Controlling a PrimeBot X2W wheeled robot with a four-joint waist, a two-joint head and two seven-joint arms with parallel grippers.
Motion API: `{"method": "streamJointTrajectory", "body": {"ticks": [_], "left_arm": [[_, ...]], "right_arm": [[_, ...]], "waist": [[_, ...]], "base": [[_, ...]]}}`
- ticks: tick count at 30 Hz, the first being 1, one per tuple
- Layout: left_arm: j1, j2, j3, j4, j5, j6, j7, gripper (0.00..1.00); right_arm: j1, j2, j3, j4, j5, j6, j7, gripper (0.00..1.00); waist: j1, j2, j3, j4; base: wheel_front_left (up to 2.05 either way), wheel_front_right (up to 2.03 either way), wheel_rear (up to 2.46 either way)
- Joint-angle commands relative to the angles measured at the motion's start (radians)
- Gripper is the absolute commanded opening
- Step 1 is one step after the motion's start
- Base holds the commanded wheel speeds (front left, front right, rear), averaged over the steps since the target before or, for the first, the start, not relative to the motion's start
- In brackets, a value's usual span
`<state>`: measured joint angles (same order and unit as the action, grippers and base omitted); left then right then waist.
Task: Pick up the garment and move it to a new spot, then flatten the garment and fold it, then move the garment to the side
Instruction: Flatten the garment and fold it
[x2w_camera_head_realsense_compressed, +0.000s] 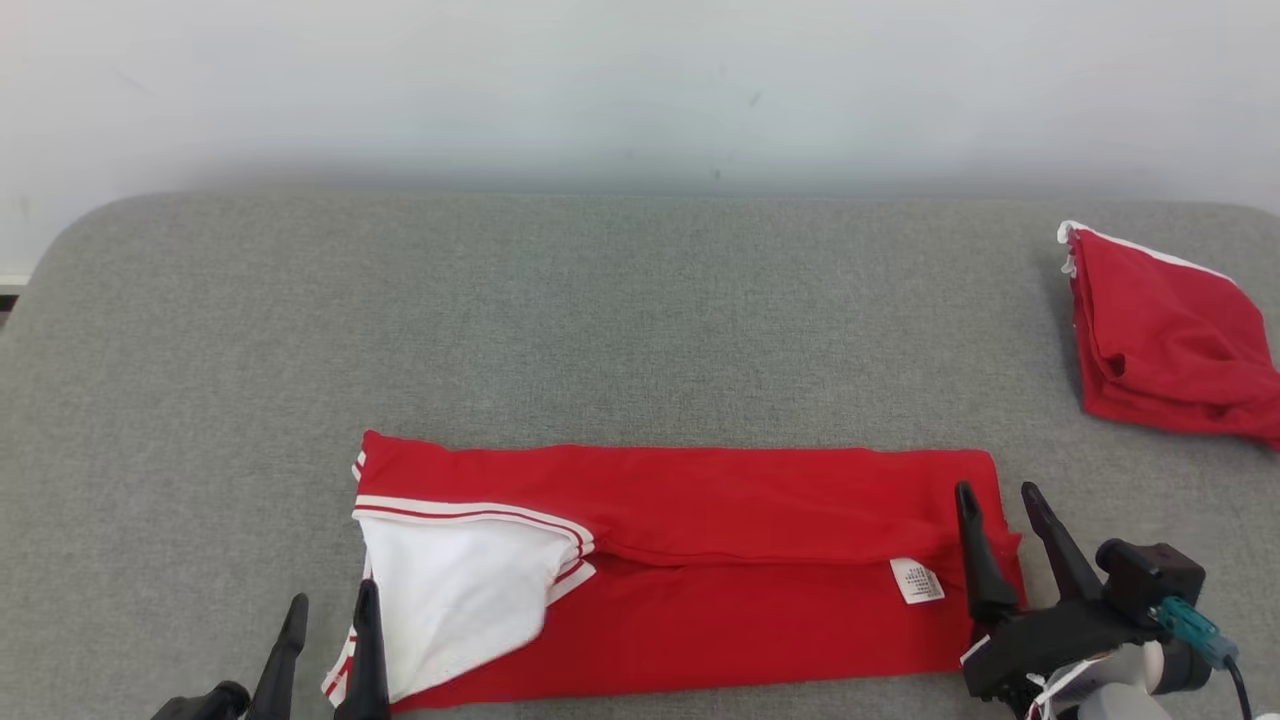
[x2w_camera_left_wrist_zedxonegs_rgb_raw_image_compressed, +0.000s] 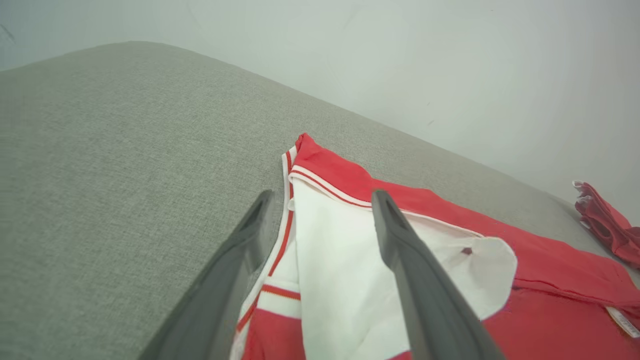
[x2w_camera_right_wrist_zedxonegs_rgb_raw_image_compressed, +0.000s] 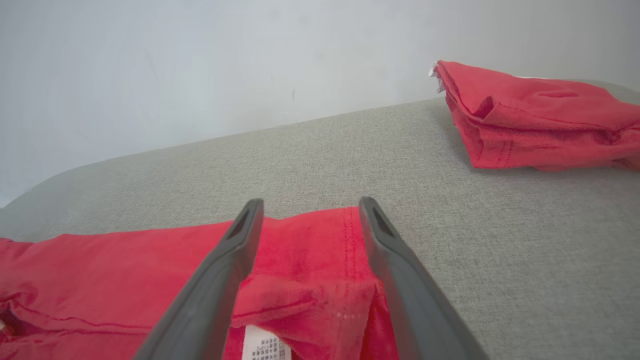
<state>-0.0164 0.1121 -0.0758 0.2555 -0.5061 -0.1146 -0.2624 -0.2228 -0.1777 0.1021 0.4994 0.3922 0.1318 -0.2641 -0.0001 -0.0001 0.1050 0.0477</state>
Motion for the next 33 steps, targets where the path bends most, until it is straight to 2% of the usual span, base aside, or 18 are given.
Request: {"method": "streamJointTrajectory", "body": {"ticks": [1, 6, 13, 22, 29, 30, 31, 32, 33], "left_arm": [[0.021, -0.005, 0.006, 0.003, 0.014, -0.003, -0.002, 1.00], [0.043, -0.021, 0.044, -0.028, 0.107, -0.008, -0.002, 1.00], [0.077, -0.042, 0.091, -0.087, 0.240, -0.014, -0.002, 1.00], [0.103, -0.059, 0.102, -0.081, 0.307, -0.015, -0.002, 1.00], [0.099, -0.062, 0.108, -0.063, 0.310, -0.016, -0.002, 1.00], [0.099, -0.062, 0.108, -0.061, 0.304, -0.016, -0.002, 1.00], [0.099, -0.062, 0.109, -0.061, 0.299, -0.016, -0.002, 1.00], [0.100, -0.062, 0.109, -0.061, 0.299, -0.016, -0.002, 1.00], [0.101, -0.062, 0.109, -0.060, 0.297, -0.016, -0.002, 1.00]], "right_arm": [[0.012, -0.001, -0.004, -0.008, 0.008, -0.002, 0.000, 1.00], [0.016, -0.015, -0.020, 0.000, -0.005, -0.002, 0.000, 1.00], [-0.050, -0.025, -0.030, 0.162, -0.037, -0.002, 0.000, 1.00], [-0.131, -0.030, -0.033, 0.417, -0.035, -0.002, 0.003, 1.00], [-0.161, -0.007, 0.006, 0.513, -0.013, -0.002, 0.011, 1.00], [-0.166, -0.001, 0.016, 0.522, -0.006, -0.002, 0.014, 0.89], [-0.170, 0.001, 0.025, 0.530, 0.001, -0.002, 0.014, 0.31], [-0.172, 0.003, 0.035, 0.538, 0.009, -0.002, 0.015, 0.12], [-0.173, 0.003, 0.043, 0.545, 0.017, -0.002, 0.015, 0.00]], "waist": [[0.0001, 0.0001, -0.007, 0.006], [0.0001, 0.0001, -0.016, 0.015], [0.0001, 0.0001, -0.024, 0.030], [0.0001, 0.0001, -0.032, 0.062], [0.0001, 0.0001, -0.034, 0.072], [0.0001, 0.0001, -0.035, 0.073], [0.0001, 0.0001, -0.036, 0.074], [0.0001, 0.0001, -0.038, 0.074], [0.0001, 0.0001, -0.039, 0.074]], "base": [[0.00, 0.00, 0.00], [0.00, 0.00, 0.00], [0.00, 0.00, 0.00], [0.00, 0.00, 0.00], [0.00, 0.00, 0.00], [0.00, 0.00, 0.00], [0.00, 0.00, 0.00], [0.00, 0.00, 0.00], [0.00, 0.00, 0.00]]}}
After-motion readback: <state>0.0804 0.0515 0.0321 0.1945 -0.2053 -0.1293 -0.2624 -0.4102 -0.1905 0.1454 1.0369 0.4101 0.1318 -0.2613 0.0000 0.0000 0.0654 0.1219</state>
